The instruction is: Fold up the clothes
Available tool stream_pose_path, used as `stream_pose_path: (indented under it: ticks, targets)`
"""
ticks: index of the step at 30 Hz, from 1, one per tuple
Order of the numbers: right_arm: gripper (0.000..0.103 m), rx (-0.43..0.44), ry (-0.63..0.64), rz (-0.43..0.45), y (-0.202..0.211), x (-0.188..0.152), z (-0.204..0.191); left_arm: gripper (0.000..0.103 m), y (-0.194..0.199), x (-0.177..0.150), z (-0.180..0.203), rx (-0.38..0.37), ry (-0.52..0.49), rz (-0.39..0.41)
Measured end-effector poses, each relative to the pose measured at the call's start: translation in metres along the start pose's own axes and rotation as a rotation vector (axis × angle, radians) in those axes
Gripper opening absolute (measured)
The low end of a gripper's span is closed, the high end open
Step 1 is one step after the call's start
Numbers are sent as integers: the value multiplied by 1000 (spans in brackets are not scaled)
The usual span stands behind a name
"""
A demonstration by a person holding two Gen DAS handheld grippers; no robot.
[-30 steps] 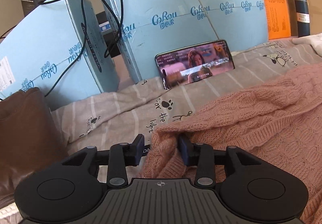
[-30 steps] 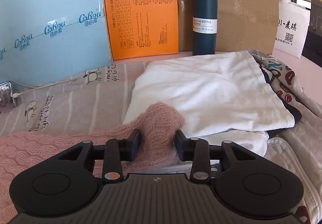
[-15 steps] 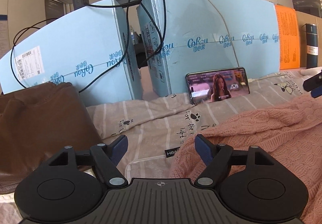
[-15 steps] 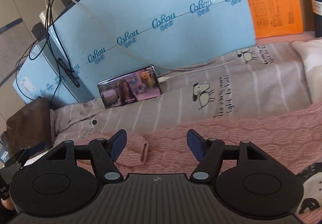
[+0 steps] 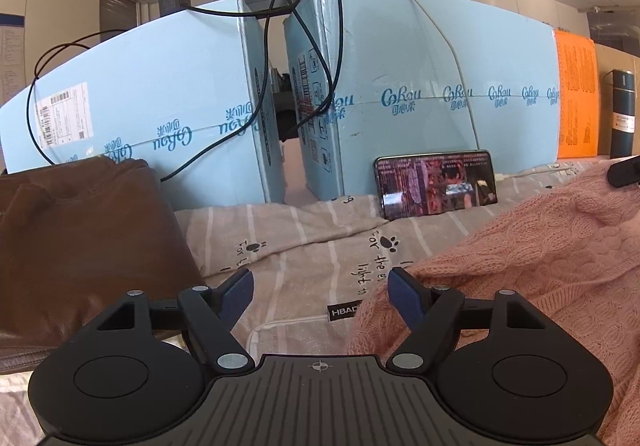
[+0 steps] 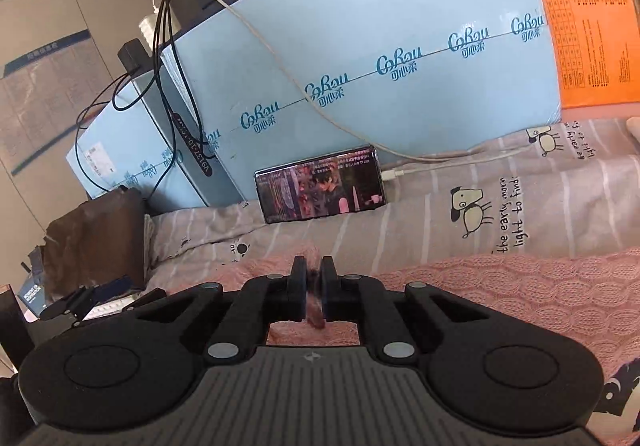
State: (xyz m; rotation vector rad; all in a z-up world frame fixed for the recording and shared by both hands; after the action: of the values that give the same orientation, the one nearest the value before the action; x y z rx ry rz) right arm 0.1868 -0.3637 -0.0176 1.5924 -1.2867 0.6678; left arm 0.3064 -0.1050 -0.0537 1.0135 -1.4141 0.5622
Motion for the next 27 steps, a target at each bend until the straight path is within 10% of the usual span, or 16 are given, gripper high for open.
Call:
stream_pose_path:
  ticks: [4,9,18,27]
  targets:
    - [10,-68,85,-50,-16,-13,-2,76,-1,-2,2,-2,-7,-8]
    - [45,-164,230,-129,-43,-45,7,76,-3,-4,-1,-2,7,-24]
    - [64,-133,68,7,25,-30,17,76,9,5,-9,40,42,58]
    - [54,-24,110,-106,58,-92,-9,84,81,11,16,-105,190,183]
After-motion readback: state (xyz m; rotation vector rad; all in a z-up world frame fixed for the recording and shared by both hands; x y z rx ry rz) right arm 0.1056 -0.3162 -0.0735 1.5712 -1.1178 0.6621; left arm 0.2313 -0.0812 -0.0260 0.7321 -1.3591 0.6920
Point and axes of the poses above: each gripper's, at about its wrist camera, not at the fingertips, and y roughly against the way its jaws point, z to its right, x to its top, the point moved 5 cm from there along -y, roughly the way its jaws point, and after that the axes turned 9 degrees about z, right-handed, at the moved point
